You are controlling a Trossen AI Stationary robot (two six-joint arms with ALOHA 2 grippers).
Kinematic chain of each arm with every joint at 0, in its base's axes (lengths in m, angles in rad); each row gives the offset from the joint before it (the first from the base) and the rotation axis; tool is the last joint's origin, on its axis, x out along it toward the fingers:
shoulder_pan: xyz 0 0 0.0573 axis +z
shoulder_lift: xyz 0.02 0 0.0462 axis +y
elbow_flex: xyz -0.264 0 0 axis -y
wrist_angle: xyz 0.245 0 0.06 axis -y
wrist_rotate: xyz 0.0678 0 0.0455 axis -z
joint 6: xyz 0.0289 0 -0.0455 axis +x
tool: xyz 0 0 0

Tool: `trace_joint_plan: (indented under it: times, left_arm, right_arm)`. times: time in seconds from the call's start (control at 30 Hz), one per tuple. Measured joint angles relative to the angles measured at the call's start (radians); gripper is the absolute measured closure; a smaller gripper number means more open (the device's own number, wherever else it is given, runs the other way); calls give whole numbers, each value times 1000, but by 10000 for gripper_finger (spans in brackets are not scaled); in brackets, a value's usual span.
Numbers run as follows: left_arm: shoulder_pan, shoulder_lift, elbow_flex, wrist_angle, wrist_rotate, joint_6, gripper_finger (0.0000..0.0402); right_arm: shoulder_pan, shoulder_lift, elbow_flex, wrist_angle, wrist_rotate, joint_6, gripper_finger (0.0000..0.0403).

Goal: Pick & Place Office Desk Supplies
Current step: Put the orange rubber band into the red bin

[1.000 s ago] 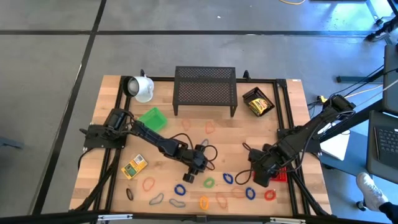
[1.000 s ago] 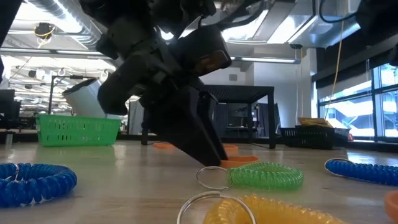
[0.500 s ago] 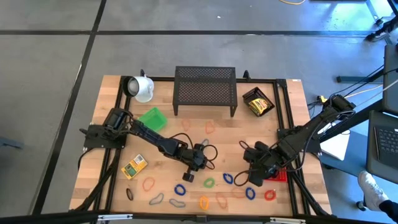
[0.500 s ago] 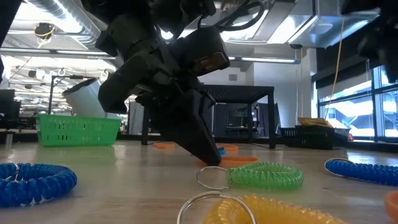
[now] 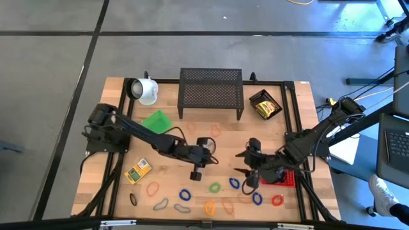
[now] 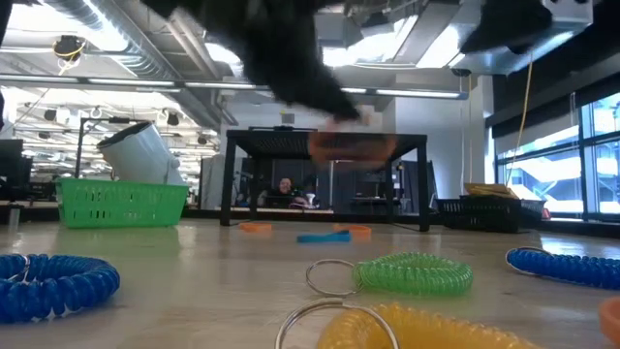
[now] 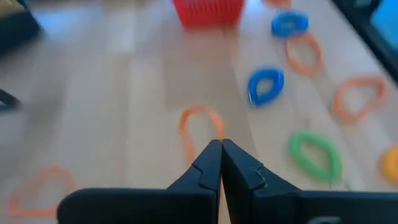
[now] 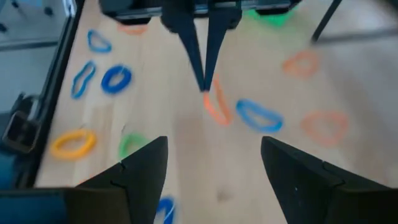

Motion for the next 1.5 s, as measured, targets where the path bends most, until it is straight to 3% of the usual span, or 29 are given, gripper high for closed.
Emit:
trace_joint_plan:
  times: [0.27,0.43,0.57,1.1,1.3,1.5]
  left_arm:
    - [-18,-118,2,129,-30,-8,399]
    - [-35,-162,2,159,-24,-8,399]
    - [-43,-166,2,187,-20,-8,399]
    - [-45,-167,3,293,4,71,399]
    - [-45,-167,3,297,4,72,399]
    - [-46,-167,3,307,4,72,398]
  right_arm:
    - [-23,0,0,175,86,-383,142]
    - [-37,0,0,299,78,-627,142]
    - [-57,0,0,374,30,-721,142]
    - [-147,0,0,482,-247,-726,146]
    - [-147,0,0,481,-319,-725,184]
    - [-147,0,0,480,-315,-688,247]
